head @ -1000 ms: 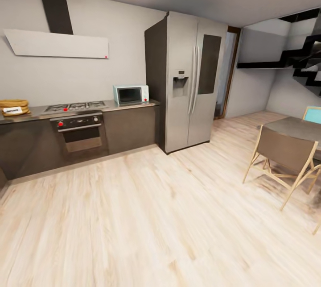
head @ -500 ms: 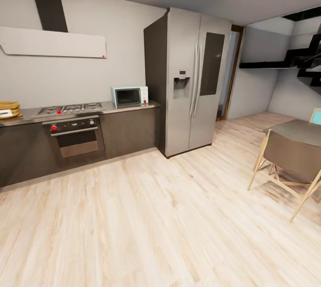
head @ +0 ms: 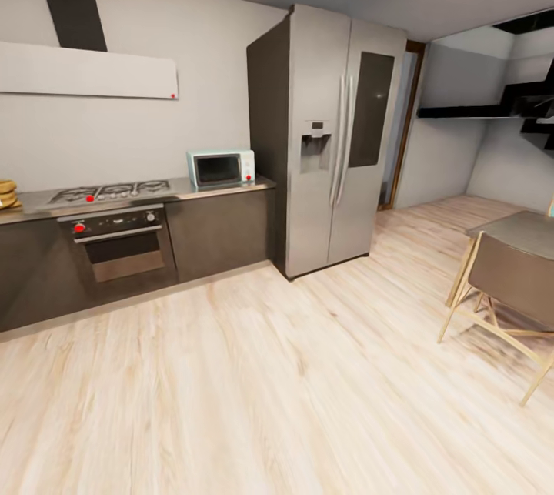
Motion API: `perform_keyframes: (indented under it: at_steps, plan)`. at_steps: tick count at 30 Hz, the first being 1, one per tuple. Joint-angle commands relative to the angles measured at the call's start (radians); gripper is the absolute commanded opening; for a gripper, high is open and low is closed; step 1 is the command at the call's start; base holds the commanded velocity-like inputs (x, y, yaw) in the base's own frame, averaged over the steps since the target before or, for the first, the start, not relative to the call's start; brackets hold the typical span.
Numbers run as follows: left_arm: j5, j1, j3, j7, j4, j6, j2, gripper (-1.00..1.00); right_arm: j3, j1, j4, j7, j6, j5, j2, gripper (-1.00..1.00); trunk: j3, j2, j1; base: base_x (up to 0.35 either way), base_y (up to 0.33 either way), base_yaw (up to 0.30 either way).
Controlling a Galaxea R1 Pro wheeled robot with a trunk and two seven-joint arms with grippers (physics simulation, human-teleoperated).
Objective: In the kitchen, take the popcorn bag from the countertop, put it into the microwave, and heat it until the popcorn is cooked so the cooked popcorn ends up inside the bag.
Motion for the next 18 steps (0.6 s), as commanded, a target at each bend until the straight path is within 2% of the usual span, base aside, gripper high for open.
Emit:
perform_keyframes:
  at_steps: [1,18]
  plan:
    - [0.003,0.000,0.000,0.001,0.000,-0.003,0.000,1.00,0.000,0.000,0.000,0.000,-0.003,0.001,0.000,1.00,-0.001,0.000,0.001,0.324,0.000,0.000]
    - [0.003,0.000,0.000,0.001,0.000,-0.004,0.000,1.00,0.000,0.000,0.000,0.000,-0.003,0.001,0.000,1.00,-0.001,0.000,0.001,0.324,0.000,0.000]
